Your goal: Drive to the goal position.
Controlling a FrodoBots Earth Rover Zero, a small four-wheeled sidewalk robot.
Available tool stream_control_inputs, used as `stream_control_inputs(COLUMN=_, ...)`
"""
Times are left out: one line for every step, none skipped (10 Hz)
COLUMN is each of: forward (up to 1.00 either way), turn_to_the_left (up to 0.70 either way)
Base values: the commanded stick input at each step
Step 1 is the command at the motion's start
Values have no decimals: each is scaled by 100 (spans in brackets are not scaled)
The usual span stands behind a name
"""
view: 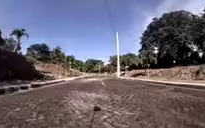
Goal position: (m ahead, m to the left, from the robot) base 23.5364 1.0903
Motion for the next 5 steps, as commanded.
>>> stream_control_inputs(forward=100, turn_to_the_left=0)
stream_control_inputs(forward=100, turn_to_the_left=0)
stream_control_inputs(forward=100, turn_to_the_left=0)
stream_control_inputs(forward=100, turn_to_the_left=0)
stream_control_inputs(forward=100, turn_to_the_left=0)
